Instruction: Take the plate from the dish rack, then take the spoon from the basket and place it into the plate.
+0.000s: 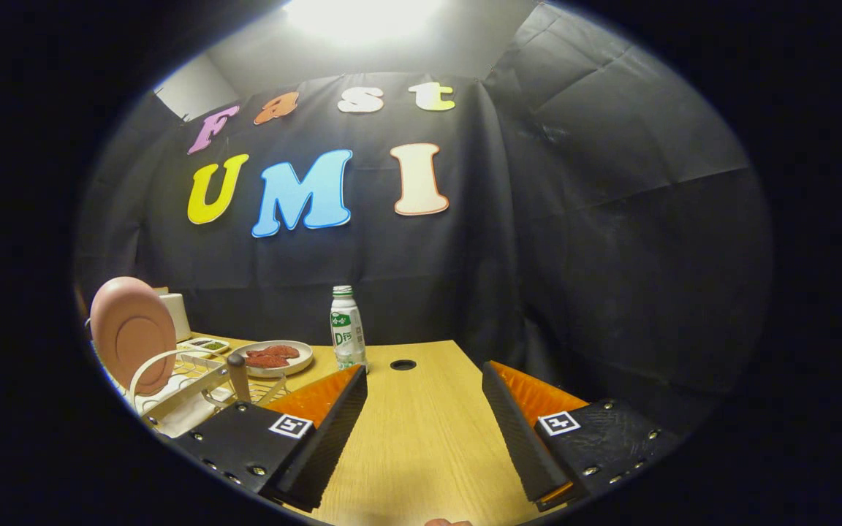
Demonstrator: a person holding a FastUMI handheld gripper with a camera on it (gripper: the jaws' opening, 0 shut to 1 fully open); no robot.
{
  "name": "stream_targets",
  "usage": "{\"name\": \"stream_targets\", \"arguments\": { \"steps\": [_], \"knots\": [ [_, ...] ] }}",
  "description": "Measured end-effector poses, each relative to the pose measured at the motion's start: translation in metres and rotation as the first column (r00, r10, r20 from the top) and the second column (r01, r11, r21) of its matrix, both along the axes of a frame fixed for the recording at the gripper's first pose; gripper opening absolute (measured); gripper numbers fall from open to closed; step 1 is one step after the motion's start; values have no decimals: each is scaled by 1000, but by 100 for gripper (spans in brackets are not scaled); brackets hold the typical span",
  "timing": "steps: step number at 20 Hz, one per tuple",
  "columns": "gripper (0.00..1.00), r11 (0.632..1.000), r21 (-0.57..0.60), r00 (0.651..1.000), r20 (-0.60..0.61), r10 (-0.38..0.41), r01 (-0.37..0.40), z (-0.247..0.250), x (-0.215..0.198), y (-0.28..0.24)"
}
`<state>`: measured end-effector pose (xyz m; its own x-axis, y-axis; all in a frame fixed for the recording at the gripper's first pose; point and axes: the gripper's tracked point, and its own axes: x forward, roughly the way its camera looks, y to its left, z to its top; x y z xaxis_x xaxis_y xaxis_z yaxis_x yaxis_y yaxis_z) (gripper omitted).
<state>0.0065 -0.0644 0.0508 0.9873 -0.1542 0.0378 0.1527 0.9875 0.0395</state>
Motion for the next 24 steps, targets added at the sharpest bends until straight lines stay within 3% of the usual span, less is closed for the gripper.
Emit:
{"name": "stream_targets", "arguments": {
  "steps": [6,11,18,24],
  "knots": [
    [96,999,-49,1000,-4,11,-11,62,-54,2],
    [96,997,-66,999,-20,32,-34,116,-89,36],
    [96,982,0,980,-58,190,-190,179,-101,140],
    [96,935,30,930,-98,355,-354,202,-69,231]
  ]
}}
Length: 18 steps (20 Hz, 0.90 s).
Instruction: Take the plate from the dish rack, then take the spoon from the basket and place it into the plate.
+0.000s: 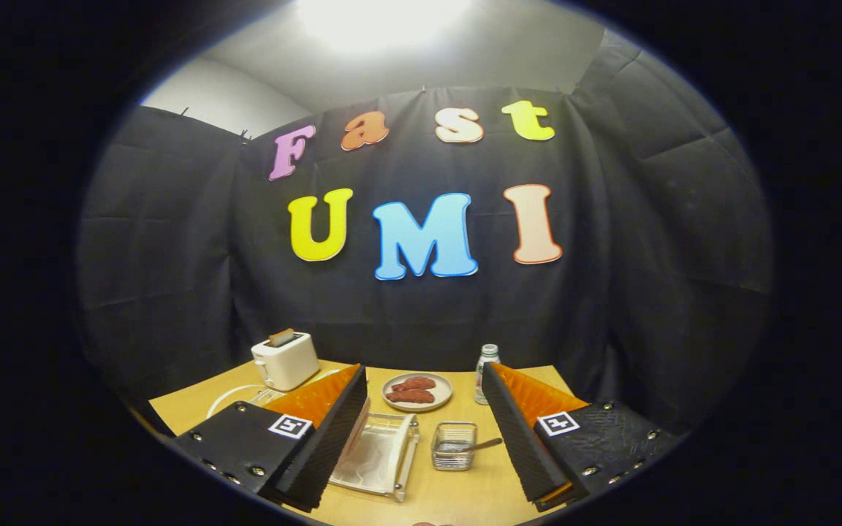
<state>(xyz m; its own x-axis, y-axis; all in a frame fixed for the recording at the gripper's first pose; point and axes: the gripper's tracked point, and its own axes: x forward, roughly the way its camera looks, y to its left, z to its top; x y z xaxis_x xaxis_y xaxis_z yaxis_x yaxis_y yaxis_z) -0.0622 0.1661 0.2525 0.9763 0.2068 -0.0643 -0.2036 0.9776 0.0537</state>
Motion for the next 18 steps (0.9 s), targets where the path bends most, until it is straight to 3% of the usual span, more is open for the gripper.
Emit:
{"name": "stream_targets", "arguments": {
  "steps": [4,10,14,18],
  "knots": [
    [97,995,12,987,-128,101,-101,-19,31,46],
    [97,984,-45,948,-279,154,-173,-64,71,81],
    [97,972,-52,870,-460,179,-227,-109,94,99],
    [97,958,-73,763,-623,175,-279,-158,105,109]
  ]
}}
